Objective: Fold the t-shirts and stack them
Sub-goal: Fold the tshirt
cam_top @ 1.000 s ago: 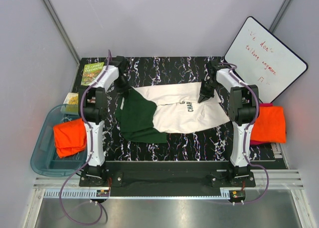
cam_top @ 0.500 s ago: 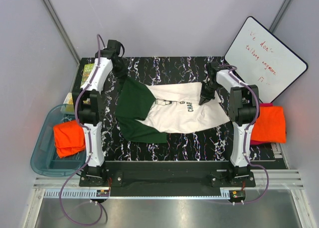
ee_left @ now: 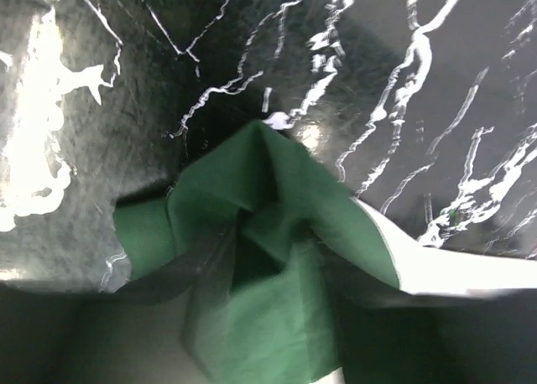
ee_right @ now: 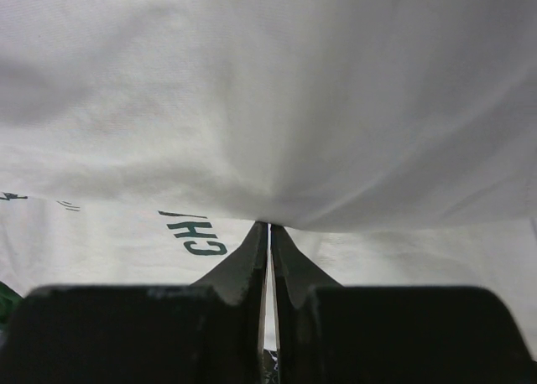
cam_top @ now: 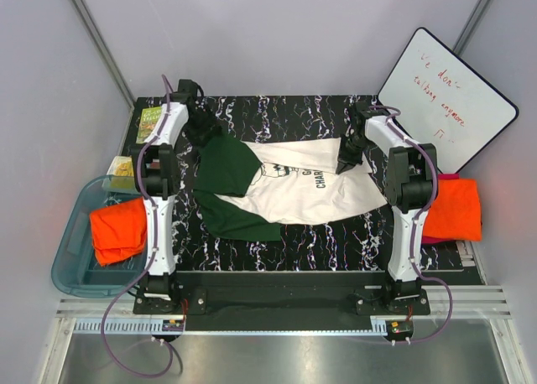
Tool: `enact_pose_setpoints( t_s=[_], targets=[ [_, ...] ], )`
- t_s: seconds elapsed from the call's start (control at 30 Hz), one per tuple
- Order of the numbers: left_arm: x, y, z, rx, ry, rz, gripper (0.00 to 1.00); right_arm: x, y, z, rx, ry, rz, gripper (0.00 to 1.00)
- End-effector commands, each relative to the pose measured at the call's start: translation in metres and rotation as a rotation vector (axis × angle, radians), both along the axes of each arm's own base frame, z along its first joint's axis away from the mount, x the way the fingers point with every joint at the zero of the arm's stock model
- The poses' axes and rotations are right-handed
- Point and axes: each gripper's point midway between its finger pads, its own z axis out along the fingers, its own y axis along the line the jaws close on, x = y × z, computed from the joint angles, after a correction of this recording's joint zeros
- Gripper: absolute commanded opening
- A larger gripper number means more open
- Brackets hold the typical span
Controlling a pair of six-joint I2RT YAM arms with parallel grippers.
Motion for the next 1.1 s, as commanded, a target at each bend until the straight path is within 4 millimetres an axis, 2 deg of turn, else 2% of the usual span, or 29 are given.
enact_pose_setpoints(
  t_s=[0.0,0.03,0.07,0.1,0.13,0.17,0.2,0.23,0.27,0.3,0.33,0.37,0.43,0.47,0.5,0.53,0.57,0.6,0.73,0.8,0.87,0.9,0.93,0.97,1.0,1.03,1.07],
  targets=[
    [0.008,-0.007,0.06,-0.064,-0.136,-0.034,0.92,0.018,-0.007,0.04,-0.035,-0.122,0.0,0.11],
    [0.001,-0.006,0.056,-0.059,-0.124,-0.037,0.99,0.018,-0.007,0.04,-0.042,-0.123,0.003,0.11],
    [-0.003,-0.004,0.077,-0.047,-0.163,-0.041,0.99,0.021,-0.008,0.04,-0.051,-0.13,0.005,0.11],
    [-0.007,-0.002,0.083,-0.043,-0.17,-0.041,0.99,0.023,-0.009,0.038,-0.054,-0.131,0.005,0.11],
    [-0.017,-0.003,0.08,-0.041,-0.151,-0.044,0.99,0.025,-0.009,0.038,-0.057,-0.135,0.006,0.11],
    [-0.022,-0.003,0.099,-0.042,-0.183,-0.05,0.99,0.03,-0.008,0.038,-0.056,-0.14,0.004,0.11],
    [-0.027,-0.005,0.103,-0.042,-0.185,-0.057,0.99,0.032,-0.008,0.037,-0.053,-0.14,0.005,0.11],
    [-0.037,-0.005,0.098,-0.035,-0.162,-0.063,0.99,0.034,-0.006,0.035,-0.047,-0.139,0.005,0.11],
    [-0.044,-0.008,0.114,-0.027,-0.193,-0.079,0.99,0.039,-0.005,0.031,-0.044,-0.135,0.003,0.11],
    [-0.051,-0.008,0.118,-0.016,-0.194,-0.082,0.99,0.041,-0.004,0.027,-0.042,-0.129,0.0,0.1],
    [-0.062,-0.008,0.111,-0.001,-0.171,-0.087,0.99,0.044,-0.003,0.025,-0.039,-0.127,-0.006,0.1],
    [-0.07,-0.012,0.126,0.014,-0.201,-0.11,0.99,0.048,-0.002,0.019,-0.037,-0.121,-0.005,0.09],
    [-0.087,-0.014,0.13,0.048,-0.203,-0.126,0.99,0.053,-0.002,0.013,-0.035,-0.119,-0.009,0.09],
    [-0.093,-0.022,0.129,0.054,-0.202,-0.162,0.99,0.057,0.0,0.01,-0.035,-0.12,-0.006,0.08],
    [-0.097,-0.026,0.126,0.061,-0.197,-0.181,0.79,0.059,0.0,0.008,-0.035,-0.119,-0.006,0.08],
    [-0.103,-0.03,0.118,0.069,-0.176,-0.207,0.48,0.061,0.0,0.007,-0.037,-0.119,-0.006,0.07],
    [-0.107,-0.037,0.11,0.082,-0.157,-0.241,0.14,0.064,0.0,0.003,-0.042,-0.114,-0.007,0.07],
    [-0.111,-0.04,0.102,0.088,-0.131,-0.251,0.0,0.065,-0.001,0.001,-0.046,-0.107,-0.008,0.07],
    [-0.124,-0.053,0.056,0.081,0.021,-0.296,0.0,0.066,-0.003,-0.01,-0.071,-0.073,-0.016,0.05],
    [-0.127,-0.056,0.046,0.088,0.061,-0.303,0.0,0.068,-0.003,-0.009,-0.07,-0.071,-0.021,0.04],
    [-0.133,-0.056,0.025,0.108,0.141,-0.305,0.0,0.071,-0.002,-0.012,-0.071,-0.066,-0.024,0.04],
    [-0.128,-0.058,0.026,0.107,0.146,-0.307,0.0,0.071,-0.002,-0.013,-0.073,-0.063,-0.023,0.04],
    [-0.13,-0.06,0.007,0.114,0.203,-0.315,0.0,0.075,-0.002,-0.014,-0.076,-0.063,-0.026,0.04],
    [-0.137,-0.059,0.001,0.12,0.263,-0.318,0.0,0.076,-0.002,-0.016,-0.078,-0.059,-0.026,0.04],
    [-0.129,-0.059,-0.006,0.134,0.278,-0.315,0.0,0.076,-0.003,-0.024,-0.082,-0.044,-0.028,0.04],
    [-0.128,-0.06,-0.01,0.137,0.3,-0.309,0.0,0.082,-0.002,-0.018,-0.081,-0.058,-0.026,0.04],
    [-0.124,-0.061,-0.004,0.139,0.304,-0.304,0.0,0.085,-0.002,-0.019,-0.083,-0.06,-0.026,0.04]
  ],
)
